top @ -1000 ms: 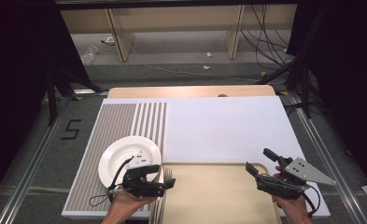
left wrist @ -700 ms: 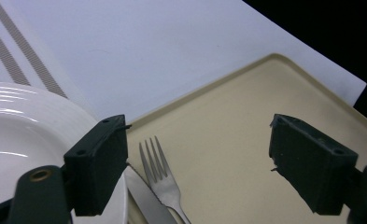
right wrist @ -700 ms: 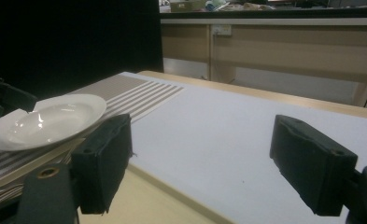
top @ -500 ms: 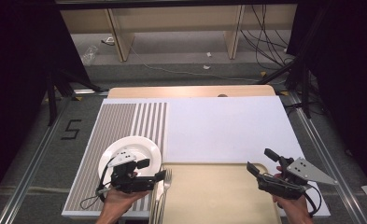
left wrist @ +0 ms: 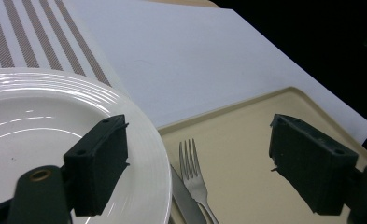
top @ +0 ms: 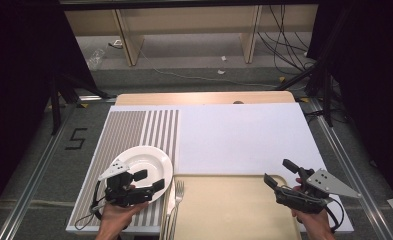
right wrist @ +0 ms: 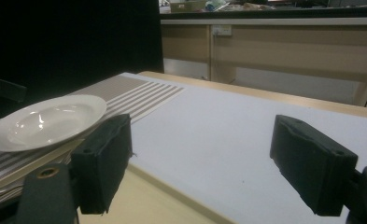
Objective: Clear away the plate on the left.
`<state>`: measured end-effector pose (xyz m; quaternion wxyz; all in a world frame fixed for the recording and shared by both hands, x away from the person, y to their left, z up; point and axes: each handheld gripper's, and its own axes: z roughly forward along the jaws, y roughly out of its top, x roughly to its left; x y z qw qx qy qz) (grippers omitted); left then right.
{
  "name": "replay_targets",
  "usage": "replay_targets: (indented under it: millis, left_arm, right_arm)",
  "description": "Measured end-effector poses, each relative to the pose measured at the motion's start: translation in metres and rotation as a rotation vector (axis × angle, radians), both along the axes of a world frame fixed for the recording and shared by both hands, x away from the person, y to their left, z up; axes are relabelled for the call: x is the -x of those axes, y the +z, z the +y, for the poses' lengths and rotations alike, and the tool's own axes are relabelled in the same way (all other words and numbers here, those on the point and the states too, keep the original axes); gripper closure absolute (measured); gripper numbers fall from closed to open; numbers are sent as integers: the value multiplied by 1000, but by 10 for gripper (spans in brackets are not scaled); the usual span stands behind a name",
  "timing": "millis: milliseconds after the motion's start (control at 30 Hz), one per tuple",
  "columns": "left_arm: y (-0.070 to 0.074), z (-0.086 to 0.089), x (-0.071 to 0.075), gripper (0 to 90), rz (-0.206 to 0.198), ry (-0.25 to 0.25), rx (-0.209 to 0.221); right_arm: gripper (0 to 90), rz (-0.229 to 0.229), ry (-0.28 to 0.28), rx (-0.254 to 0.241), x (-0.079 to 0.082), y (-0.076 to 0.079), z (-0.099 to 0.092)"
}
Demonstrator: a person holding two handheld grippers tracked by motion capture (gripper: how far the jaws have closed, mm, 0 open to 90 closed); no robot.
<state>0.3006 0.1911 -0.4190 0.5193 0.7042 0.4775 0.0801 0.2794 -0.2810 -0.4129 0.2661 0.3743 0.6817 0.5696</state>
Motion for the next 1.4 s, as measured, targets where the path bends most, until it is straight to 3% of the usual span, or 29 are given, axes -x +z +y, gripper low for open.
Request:
replay_targets:
  millis: [467,633,700,867,967,1033,1100,1233,1400]
  left_arm:
    - [2,16,2,179,-3,78,27]
    - [1,25,2,174,26,121,45]
    - [0,32,0,174,51,133,71]
    - [-3,53,-2,174,79,216,96]
    - [-5,60,-1,174,86,276,84]
    - [-7,66,1,174,92,318,106]
    - [-9,72,2,174,109,343,129]
    - [-15,83,4,174,140,390,126]
    - [-18,96,9,175,154,436,156]
  right_arm:
    - [217,-8,-2,5,1,1,0]
    - [217,-16,1,13,2,2,1]
    - [217,-14,1,11,2,2,2]
    - [217,-8,2,12,2,2,2]
    - [217,-7,0,15,2,2,2]
    - [217,-9,-4,12,2,2,1]
    - [217,-8,-3,15,2,2,2]
    - [217,-12,0,11,2,2,2]
    - [217,-9,0,10,2,2,2]
